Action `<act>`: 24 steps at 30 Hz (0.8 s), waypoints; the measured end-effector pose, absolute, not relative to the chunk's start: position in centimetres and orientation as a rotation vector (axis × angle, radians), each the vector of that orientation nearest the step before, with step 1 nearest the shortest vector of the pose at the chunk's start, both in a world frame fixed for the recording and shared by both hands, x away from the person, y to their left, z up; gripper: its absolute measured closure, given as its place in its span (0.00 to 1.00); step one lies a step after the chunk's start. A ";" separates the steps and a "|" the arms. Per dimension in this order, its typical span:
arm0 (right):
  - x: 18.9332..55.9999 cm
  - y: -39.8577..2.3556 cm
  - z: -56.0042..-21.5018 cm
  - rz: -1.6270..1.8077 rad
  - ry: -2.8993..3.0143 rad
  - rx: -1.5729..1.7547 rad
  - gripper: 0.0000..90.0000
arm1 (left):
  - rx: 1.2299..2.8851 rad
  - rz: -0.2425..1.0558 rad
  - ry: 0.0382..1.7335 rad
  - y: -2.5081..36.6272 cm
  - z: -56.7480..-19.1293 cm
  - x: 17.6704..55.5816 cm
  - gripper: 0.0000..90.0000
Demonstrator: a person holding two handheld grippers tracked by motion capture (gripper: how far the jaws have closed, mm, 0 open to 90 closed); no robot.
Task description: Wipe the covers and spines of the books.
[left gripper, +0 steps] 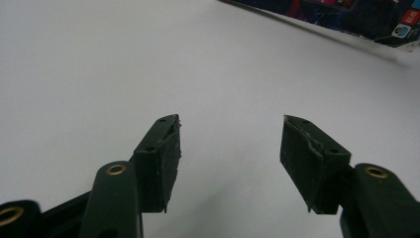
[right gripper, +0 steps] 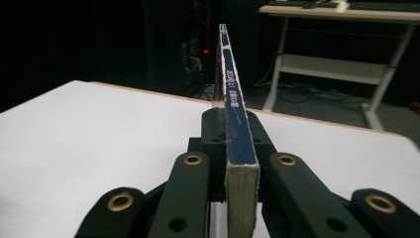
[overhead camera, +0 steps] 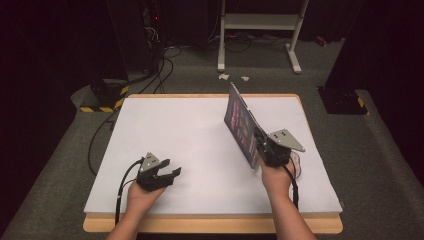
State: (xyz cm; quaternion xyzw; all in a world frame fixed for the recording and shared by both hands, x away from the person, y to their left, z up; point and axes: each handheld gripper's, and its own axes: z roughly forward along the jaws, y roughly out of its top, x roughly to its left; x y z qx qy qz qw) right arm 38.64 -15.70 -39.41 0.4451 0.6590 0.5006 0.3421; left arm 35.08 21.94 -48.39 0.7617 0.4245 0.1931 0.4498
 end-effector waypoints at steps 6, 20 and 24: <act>38.4 -15.3 -39.9 1.265 1.701 1.133 0.94 | 1.890 0.478 1.046 21.9 -48.5 35.1 0.46; 37.9 -11.7 -40.8 1.353 1.778 1.083 0.93 | 1.891 0.478 1.044 22.1 -48.4 35.1 0.46; 37.7 -10.6 -41.1 1.358 1.806 1.063 0.93 | 1.889 0.476 1.043 22.1 -48.4 35.1 0.46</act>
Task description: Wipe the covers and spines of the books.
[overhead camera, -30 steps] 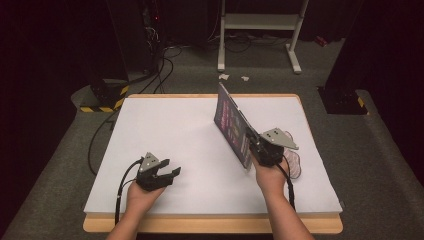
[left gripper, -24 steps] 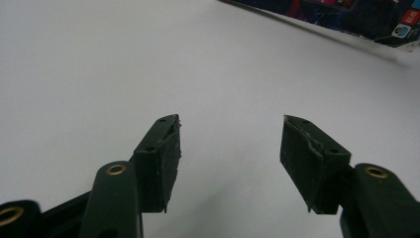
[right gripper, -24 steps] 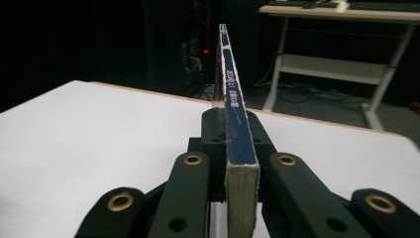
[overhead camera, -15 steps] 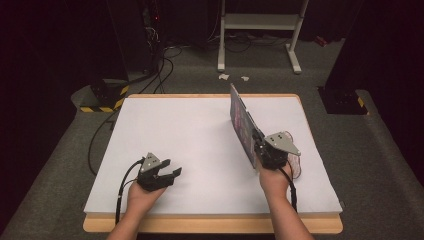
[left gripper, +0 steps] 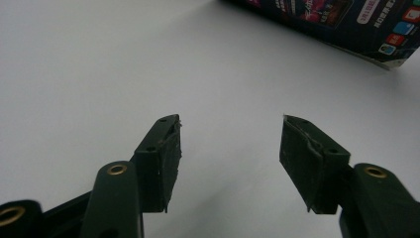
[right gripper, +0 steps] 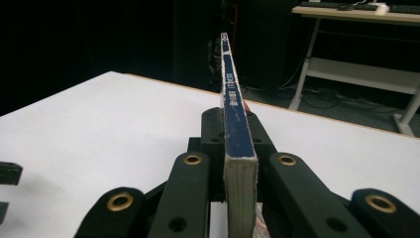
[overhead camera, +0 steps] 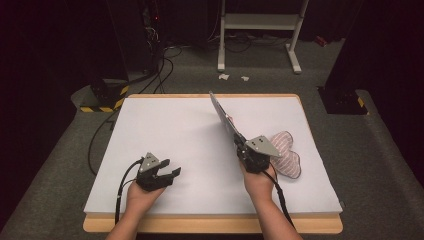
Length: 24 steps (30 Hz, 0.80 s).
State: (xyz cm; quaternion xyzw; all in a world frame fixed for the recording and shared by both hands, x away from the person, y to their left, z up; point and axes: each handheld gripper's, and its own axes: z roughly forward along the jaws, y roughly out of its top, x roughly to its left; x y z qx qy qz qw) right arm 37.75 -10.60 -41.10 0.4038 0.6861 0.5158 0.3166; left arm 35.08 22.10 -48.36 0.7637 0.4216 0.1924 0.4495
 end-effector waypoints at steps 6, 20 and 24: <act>37.6 -9.3 -41.6 1.367 1.842 1.056 0.93 | 1.890 0.468 1.042 22.1 -48.4 35.1 0.46; 37.4 -7.1 -43.0 1.364 1.924 1.033 0.93 | 1.889 0.469 1.038 22.1 -48.4 35.1 0.47; 37.2 -6.2 -43.7 1.352 1.961 1.017 0.93 | 1.886 0.469 1.039 22.1 -48.3 35.1 0.47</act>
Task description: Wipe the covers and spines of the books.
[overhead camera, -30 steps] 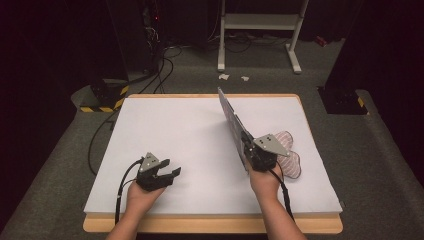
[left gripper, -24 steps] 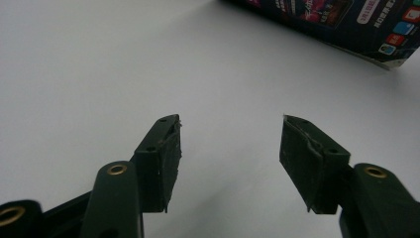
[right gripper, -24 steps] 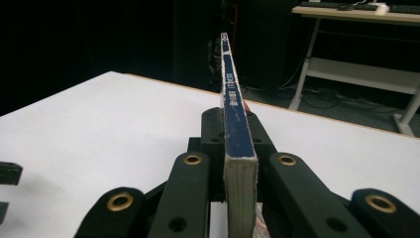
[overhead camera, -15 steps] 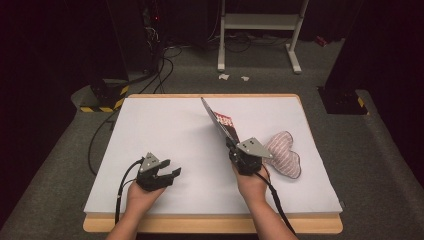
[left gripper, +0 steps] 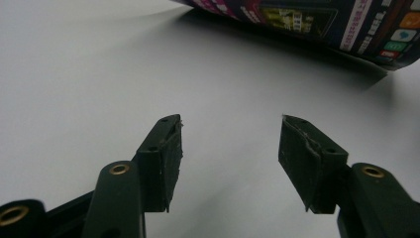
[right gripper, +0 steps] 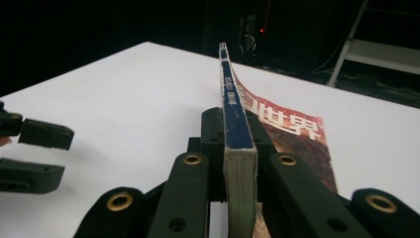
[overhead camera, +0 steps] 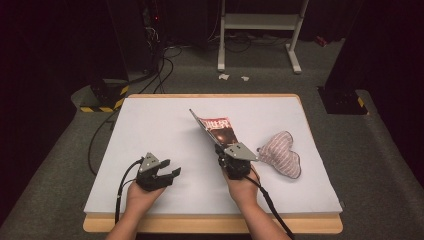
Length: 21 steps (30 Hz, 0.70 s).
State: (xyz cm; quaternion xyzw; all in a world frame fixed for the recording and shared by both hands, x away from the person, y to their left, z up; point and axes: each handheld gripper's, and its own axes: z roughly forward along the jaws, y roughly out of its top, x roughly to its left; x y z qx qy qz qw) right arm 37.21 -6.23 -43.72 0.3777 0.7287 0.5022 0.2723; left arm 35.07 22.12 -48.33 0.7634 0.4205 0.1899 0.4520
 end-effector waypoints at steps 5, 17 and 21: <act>37.0 -5.4 -44.5 1.345 1.995 1.006 0.93 | 1.888 0.471 1.037 22.1 -48.3 35.0 0.47; 36.5 -3.7 -46.5 1.313 2.059 0.999 0.93 | 1.893 0.473 1.033 22.2 -48.3 35.0 0.47; 36.5 -3.4 -46.7 1.340 2.090 1.011 0.83 | 1.897 0.471 1.035 22.1 -48.3 35.1 0.47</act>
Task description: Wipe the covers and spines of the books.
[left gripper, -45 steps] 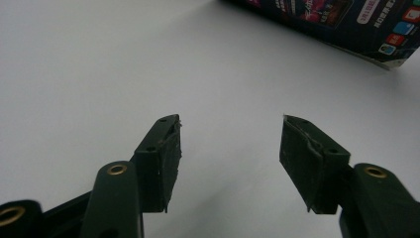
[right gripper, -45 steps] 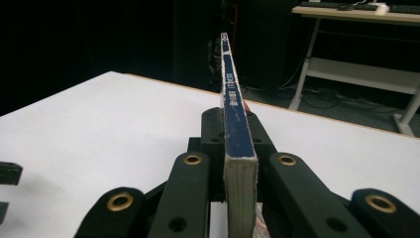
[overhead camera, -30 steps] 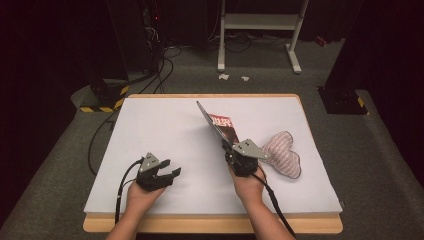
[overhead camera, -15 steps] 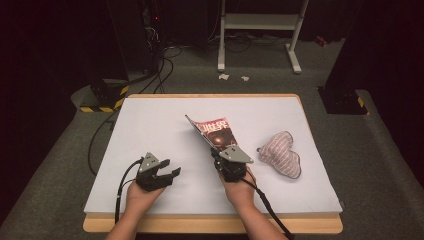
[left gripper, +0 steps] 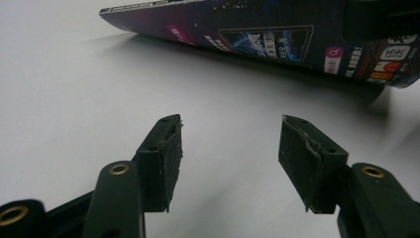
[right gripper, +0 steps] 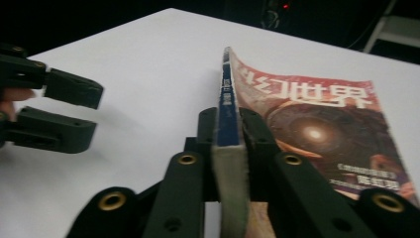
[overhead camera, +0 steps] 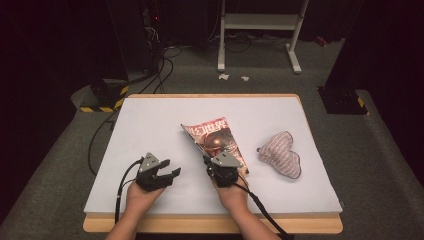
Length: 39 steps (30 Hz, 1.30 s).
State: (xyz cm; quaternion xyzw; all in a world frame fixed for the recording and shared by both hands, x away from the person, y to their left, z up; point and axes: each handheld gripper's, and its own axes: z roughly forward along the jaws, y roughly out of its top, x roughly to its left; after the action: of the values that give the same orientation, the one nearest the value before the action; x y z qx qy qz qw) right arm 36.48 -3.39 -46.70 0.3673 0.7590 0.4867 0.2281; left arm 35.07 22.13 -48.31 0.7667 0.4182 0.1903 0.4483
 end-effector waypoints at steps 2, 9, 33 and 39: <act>36.5 -3.3 -46.6 1.381 2.131 1.001 0.71 | 1.900 0.469 1.037 22.1 -48.3 35.1 0.47; 35.8 -3.3 -45.5 1.470 2.197 0.957 0.53 | 1.908 0.461 1.029 21.6 -48.5 35.0 0.45; 36.7 -13.2 -48.6 1.197 2.108 1.199 0.47 | 2.201 0.402 0.921 14.9 -50.1 33.0 0.32; 37.2 -13.5 -49.5 1.132 2.184 1.264 0.50 | 2.193 0.384 0.940 15.8 -49.9 33.4 0.40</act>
State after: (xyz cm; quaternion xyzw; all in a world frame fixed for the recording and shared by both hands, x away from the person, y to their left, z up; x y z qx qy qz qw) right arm 37.21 -13.54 -49.52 0.4489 0.7758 0.4022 0.1868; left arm 33.41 15.80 -49.93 0.8485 0.3638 0.1485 0.3543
